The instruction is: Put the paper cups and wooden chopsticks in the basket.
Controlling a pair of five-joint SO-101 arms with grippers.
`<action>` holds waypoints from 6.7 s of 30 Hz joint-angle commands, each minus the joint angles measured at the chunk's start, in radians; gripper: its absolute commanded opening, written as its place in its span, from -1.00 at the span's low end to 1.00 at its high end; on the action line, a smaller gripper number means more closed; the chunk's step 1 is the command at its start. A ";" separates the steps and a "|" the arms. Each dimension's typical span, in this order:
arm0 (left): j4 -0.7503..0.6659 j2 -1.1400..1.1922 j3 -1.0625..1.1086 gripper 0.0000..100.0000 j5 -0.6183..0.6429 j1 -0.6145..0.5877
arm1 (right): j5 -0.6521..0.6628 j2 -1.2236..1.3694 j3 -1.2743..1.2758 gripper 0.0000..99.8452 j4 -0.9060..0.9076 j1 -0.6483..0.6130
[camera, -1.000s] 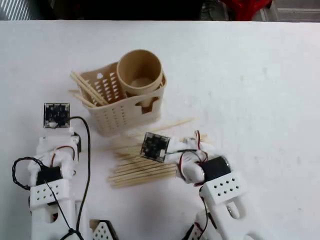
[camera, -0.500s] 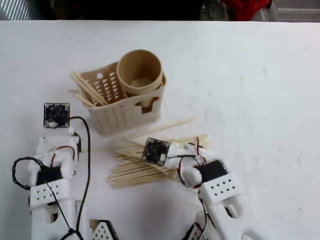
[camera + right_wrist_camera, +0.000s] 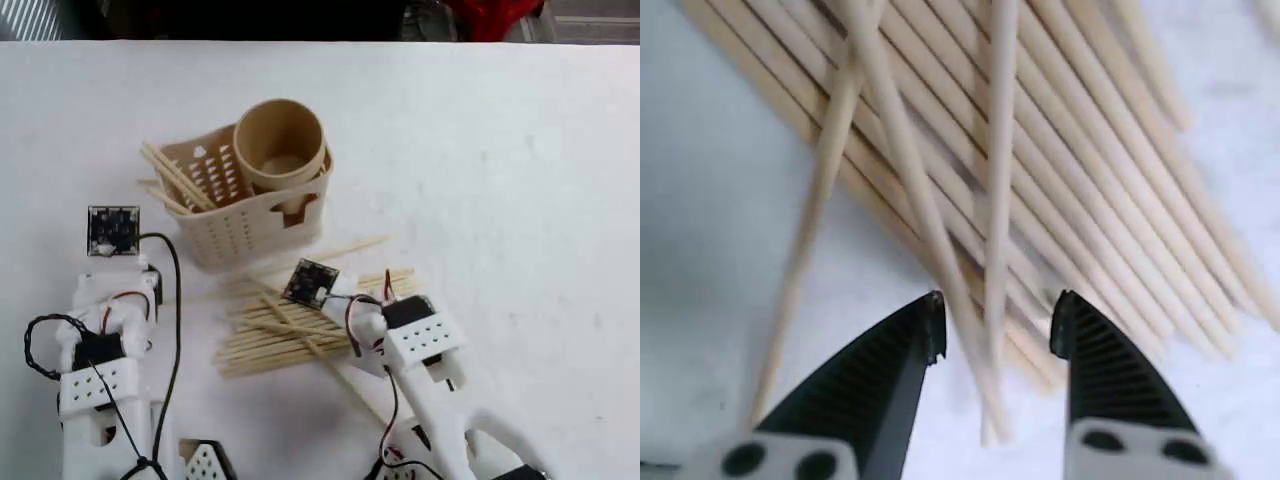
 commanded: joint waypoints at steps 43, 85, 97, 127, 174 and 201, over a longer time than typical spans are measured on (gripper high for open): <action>-0.020 0.007 -0.005 -0.72 -0.012 0.012 | -0.150 -0.007 -0.052 -0.97 -0.002 -0.196; -0.021 0.007 -0.005 -0.72 -0.012 0.012 | -0.126 0.349 -0.364 -0.94 0.030 0.012; -0.021 0.007 -0.005 -0.72 -0.012 0.012 | -0.129 0.349 -0.408 -0.62 0.111 -0.077; -0.020 0.005 -0.005 -0.72 -0.012 0.012 | -0.275 0.355 -0.181 -0.87 -0.151 -0.394; -0.021 0.005 -0.005 -0.72 -0.012 0.013 | -0.634 0.051 -1.208 -0.96 -0.162 -0.295; -0.023 0.005 -0.003 -0.72 -0.012 0.013 | -0.677 0.295 -1.108 -0.54 -0.427 -0.351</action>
